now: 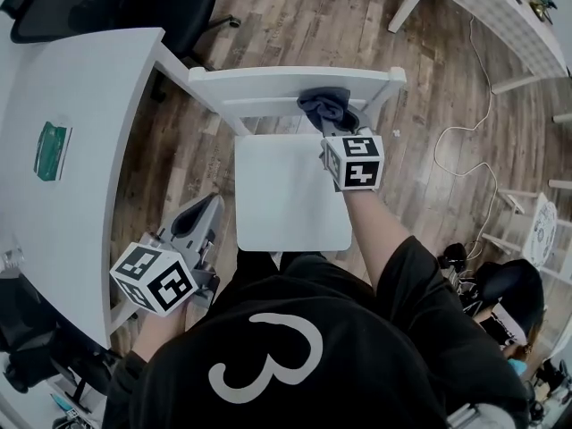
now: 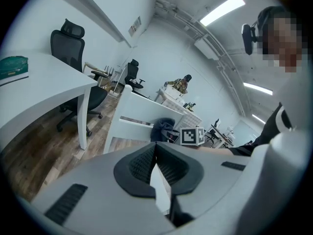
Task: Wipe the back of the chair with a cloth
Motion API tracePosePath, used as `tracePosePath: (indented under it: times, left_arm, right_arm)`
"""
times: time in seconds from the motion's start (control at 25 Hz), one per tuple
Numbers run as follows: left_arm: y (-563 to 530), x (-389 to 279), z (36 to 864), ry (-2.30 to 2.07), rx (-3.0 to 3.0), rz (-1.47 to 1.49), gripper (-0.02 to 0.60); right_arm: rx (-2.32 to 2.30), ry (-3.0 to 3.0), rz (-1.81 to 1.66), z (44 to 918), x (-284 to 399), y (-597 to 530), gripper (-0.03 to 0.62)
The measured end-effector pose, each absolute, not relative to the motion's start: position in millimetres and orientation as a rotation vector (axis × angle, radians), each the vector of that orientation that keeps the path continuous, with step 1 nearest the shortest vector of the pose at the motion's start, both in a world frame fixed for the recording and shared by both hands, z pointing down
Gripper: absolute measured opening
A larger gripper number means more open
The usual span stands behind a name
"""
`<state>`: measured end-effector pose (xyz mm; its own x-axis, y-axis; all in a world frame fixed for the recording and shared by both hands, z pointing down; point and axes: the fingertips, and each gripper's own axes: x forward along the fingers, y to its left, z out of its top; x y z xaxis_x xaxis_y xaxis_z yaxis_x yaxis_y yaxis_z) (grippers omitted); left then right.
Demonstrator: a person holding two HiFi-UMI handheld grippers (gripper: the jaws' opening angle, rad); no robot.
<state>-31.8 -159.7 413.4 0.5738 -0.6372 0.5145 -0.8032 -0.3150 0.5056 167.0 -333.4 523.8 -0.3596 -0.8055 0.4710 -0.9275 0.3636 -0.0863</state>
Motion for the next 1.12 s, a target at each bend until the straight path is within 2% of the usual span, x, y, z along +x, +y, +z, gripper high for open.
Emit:
tracePosePath:
  times: [0.48, 1.12]
  left_arm:
    - [-144, 13, 411, -1.178, 2.045, 0.270, 0.014]
    - [-128, 17, 431, -1.143, 2.000, 0.226, 0.014]
  right_arm:
    - [1.526, -2.267, 0.515, 525, 234, -331, 0.052]
    - [1.450, -2.361, 0.568, 509, 222, -298, 0.052]
